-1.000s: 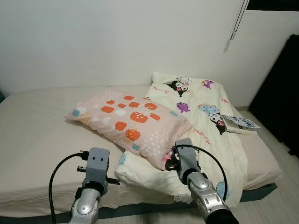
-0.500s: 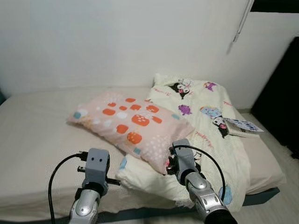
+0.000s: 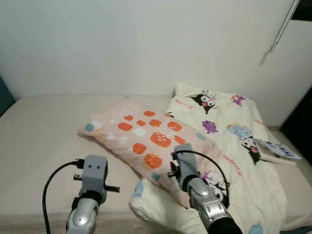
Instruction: Clean up the room
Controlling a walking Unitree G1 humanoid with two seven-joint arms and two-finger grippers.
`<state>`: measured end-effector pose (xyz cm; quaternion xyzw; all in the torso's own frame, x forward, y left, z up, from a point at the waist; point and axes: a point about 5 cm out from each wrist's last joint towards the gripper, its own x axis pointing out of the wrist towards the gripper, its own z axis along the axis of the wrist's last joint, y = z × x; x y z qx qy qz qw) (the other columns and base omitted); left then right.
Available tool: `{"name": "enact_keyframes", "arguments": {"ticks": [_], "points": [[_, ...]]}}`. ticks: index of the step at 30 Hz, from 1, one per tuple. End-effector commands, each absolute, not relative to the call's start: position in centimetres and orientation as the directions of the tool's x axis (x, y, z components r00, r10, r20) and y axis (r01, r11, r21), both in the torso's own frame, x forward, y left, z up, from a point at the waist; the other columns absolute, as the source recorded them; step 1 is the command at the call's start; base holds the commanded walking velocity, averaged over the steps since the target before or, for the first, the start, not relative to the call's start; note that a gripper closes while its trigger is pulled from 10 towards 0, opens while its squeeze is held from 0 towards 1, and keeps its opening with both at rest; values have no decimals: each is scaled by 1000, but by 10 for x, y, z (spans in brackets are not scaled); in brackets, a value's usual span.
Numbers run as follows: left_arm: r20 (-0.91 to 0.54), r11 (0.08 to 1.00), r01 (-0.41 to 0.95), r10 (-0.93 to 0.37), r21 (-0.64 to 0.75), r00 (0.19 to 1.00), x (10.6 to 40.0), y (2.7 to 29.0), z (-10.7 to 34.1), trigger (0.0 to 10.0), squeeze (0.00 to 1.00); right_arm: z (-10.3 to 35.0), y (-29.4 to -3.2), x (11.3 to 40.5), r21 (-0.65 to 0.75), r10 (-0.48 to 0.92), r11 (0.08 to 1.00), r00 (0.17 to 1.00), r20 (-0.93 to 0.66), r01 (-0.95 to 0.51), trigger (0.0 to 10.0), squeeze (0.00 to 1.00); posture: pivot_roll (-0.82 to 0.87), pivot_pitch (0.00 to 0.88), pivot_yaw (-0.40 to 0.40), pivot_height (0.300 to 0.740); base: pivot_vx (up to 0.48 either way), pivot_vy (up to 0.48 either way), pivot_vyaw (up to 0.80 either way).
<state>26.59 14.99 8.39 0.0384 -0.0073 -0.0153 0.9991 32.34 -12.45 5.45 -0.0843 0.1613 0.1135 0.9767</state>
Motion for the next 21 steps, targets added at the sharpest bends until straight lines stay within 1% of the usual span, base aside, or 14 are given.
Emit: {"name": "enact_keyframes", "arguments": {"ticks": [1,21], "points": [[5,997,48,-48,63,999,264,145,82,10000,0,50,-134,321,-131,164,966,922,-351,-222,10000,0,-64,86,-20,740,330,0,0],[-2,992,85,-86,90,996,262,143,78,10000,0,49,-133,319,-120,159,969,919,-362,-215,10000,0,-63,92,-20,740,0,0,0]]}}
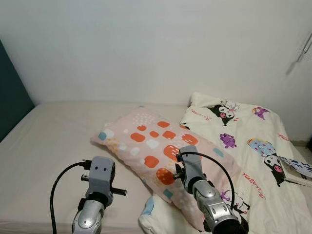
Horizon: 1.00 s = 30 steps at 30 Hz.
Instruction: Clean up the room
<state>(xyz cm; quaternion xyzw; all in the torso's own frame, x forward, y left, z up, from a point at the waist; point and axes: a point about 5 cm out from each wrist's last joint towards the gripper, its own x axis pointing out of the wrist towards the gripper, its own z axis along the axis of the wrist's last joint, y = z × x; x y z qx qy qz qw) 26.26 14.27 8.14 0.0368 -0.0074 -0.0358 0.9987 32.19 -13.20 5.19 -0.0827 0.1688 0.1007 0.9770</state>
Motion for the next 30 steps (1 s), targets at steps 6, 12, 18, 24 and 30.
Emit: {"name": "enact_keyframes", "arguments": {"ticks": [6,12,18,24,30], "points": [[-15,990,95,-94,103,995,263,142,77,10000,0,46,-136,318,-75,135,981,914,-384,-176,10000,0,-65,95,-11,740,0,0,-400],[-19,990,96,-94,104,995,263,143,77,10000,0,45,-134,317,-61,147,981,910,-388,-184,10000,0,-63,96,-10,740,0,0,-800],[-23,990,95,-94,105,995,263,143,77,10000,0,45,-133,317,-52,153,981,908,-391,-188,10000,0,-63,96,-10,740,0,0,-800],[-25,990,79,-76,121,997,264,145,77,10000,0,43,-132,316,-80,162,974,897,-411,-212,10000,0,-60,96,-15,740,0,0,-202],[-34,991,53,-50,122,998,264,146,77,10000,0,43,-132,316,-85,162,973,898,-410,-214,10000,0,-60,93,-19,740,0,-230,0]]}}
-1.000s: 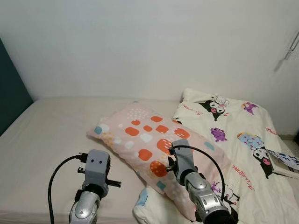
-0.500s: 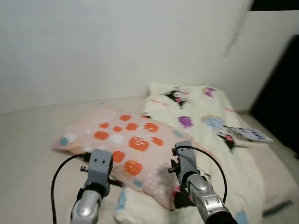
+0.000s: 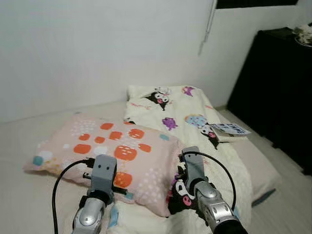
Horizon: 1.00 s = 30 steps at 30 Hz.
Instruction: Clean up the room
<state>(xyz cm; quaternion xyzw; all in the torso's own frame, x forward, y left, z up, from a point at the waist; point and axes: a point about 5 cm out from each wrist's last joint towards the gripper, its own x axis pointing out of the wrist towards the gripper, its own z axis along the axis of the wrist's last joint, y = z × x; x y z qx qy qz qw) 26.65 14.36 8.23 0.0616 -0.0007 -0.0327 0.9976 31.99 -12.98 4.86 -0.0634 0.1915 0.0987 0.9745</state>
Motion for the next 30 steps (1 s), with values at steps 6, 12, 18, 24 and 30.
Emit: {"name": "enact_keyframes", "arguments": {"ticks": [6,12,18,24,30], "points": [[-34,995,-12,15,98,999,265,149,76,10000,0,45,-132,317,-90,165,972,901,-400,-218,10000,0,-63,90,-19,740,0,-237,0],[-43,990,-110,114,91,993,267,159,75,10000,0,47,-133,318,-93,172,970,906,-387,-224,10000,0,-64,88,-20,740,0,0,0],[-53,980,-172,177,98,983,267,166,74,10000,0,49,-130,320,-138,210,949,896,-392,-283,10000,0,-61,84,-22,740,0,0,267],[-58,980,-170,177,103,983,267,165,73,10000,0,49,-129,320,-145,211,947,898,-385,-285,10000,0,-63,83,-21,740,0,0,800],[-70,982,-159,167,103,984,267,162,72,10000,0,49,-132,320,-139,198,954,907,-373,-265,10000,0,-63,83,-21,740,0,0,0]]}}
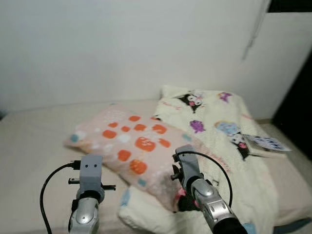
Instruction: Clean up the room
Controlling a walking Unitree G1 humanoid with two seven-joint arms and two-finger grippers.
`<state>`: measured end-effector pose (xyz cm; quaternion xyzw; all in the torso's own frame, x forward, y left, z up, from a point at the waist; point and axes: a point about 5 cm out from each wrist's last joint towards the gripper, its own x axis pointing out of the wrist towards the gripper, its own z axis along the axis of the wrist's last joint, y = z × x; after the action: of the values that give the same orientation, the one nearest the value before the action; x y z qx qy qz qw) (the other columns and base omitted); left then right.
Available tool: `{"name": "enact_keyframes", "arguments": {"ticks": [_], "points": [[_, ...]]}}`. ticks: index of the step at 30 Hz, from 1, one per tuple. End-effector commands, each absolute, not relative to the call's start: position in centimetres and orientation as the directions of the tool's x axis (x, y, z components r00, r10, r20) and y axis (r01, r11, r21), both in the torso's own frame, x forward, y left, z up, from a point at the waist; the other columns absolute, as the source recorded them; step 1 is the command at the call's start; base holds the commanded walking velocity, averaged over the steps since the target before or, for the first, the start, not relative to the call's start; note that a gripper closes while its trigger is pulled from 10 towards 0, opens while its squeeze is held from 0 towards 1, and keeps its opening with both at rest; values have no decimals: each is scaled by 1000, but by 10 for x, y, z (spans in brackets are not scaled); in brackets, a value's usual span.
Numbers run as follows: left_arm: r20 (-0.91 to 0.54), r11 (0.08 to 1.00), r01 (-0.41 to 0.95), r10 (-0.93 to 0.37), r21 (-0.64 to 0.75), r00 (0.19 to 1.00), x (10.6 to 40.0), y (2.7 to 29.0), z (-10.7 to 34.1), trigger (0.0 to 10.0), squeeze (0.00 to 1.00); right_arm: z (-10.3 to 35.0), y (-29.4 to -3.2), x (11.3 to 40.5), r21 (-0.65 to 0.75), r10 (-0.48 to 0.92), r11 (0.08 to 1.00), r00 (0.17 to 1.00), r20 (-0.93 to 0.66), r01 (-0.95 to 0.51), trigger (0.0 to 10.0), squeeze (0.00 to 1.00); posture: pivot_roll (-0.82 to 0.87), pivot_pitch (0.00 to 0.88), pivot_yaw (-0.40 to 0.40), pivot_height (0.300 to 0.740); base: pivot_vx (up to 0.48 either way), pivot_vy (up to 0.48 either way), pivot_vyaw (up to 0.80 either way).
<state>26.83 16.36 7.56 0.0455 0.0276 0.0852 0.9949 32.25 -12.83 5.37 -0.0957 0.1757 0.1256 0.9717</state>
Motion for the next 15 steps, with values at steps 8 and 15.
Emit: {"name": "enact_keyframes", "arguments": {"ticks": [8,15], "points": [[-54,986,-127,134,112,990,267,158,75,10000,0,55,-132,323,-201,182,945,926,-330,-257,10000,0,-56,90,-18,740,0,0,0],[-64,988,-110,117,112,991,268,156,75,10000,0,58,-132,325,-132,197,960,928,-315,-249,10000,0,-55,94,-18,740,0,0,0]]}}
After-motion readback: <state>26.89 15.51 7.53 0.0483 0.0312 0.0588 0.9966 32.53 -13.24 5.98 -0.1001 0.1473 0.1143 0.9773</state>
